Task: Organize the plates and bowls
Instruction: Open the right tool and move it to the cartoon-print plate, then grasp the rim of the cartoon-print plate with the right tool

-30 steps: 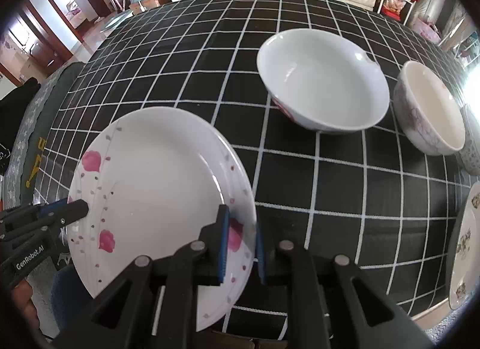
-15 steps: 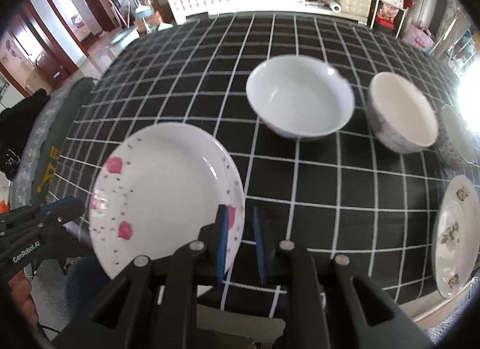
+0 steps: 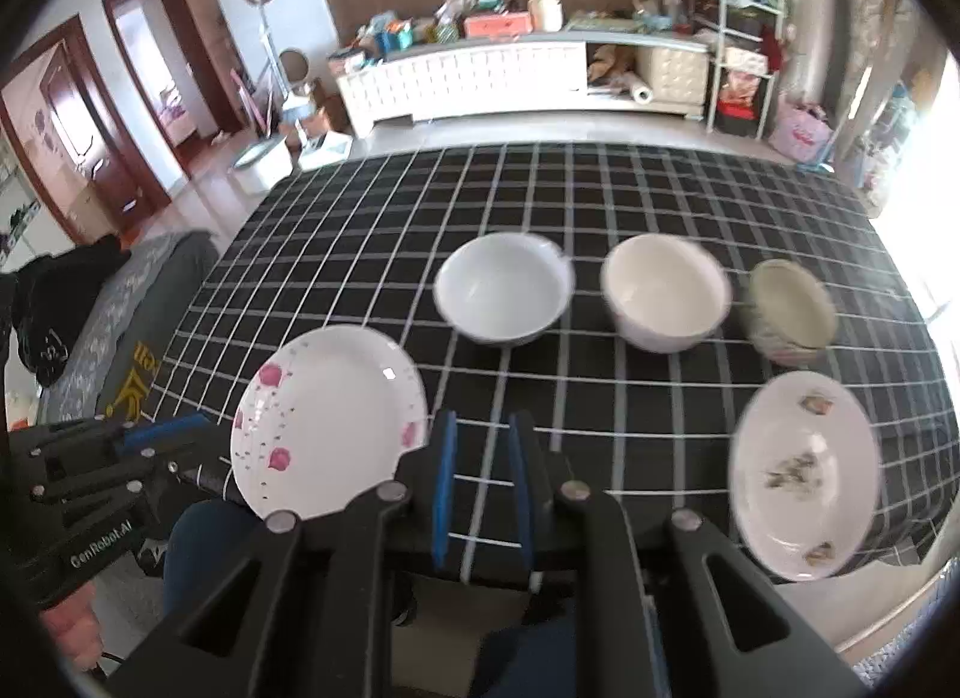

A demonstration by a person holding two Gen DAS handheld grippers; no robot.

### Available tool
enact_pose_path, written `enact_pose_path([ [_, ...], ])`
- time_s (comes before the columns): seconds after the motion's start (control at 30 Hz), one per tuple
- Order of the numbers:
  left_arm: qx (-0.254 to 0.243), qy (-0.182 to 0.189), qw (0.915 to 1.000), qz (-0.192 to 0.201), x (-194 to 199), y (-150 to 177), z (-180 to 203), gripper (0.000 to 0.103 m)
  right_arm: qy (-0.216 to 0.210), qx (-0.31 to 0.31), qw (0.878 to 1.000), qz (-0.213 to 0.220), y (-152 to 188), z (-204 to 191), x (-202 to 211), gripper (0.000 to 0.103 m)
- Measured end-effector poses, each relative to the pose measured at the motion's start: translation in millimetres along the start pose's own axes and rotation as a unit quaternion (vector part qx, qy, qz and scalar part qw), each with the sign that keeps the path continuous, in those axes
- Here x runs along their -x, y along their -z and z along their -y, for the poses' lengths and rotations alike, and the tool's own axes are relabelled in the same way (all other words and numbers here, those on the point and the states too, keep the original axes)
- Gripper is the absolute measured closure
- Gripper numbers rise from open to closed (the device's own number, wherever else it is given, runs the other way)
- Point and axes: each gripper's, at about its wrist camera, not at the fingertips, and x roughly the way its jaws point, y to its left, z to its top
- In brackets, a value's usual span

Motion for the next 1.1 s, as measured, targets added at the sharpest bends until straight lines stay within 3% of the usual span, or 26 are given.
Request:
enact_pose_path([
  [0.37,-0.060,0.037,0.9972,0.026,11.6,-16.0,94.2,0.091,0.040,-0.057,0.997,0.022,14.9,83.1,42.5,0.081],
  [0.5,-0.071,0.049,0.9959,0.029,5.3,-22.8,120.7,0.091,0.054,-0.069,0.996,0.019,19.9,109.8,47.4,0.074],
  [0.7,-0.083,0.064,0.9944,0.015,-12.7,-32.8,154.2,0.091,0.079,-0.088,0.993,0.025,25.7,148.4,59.2,0.067],
  [1.1,-0.121,0.094,0.9878,-0.027,-59.6,-49.5,210.3,0.091,0.102,-0.131,0.986,0.000,37.2,210.6,39.7,0.065],
])
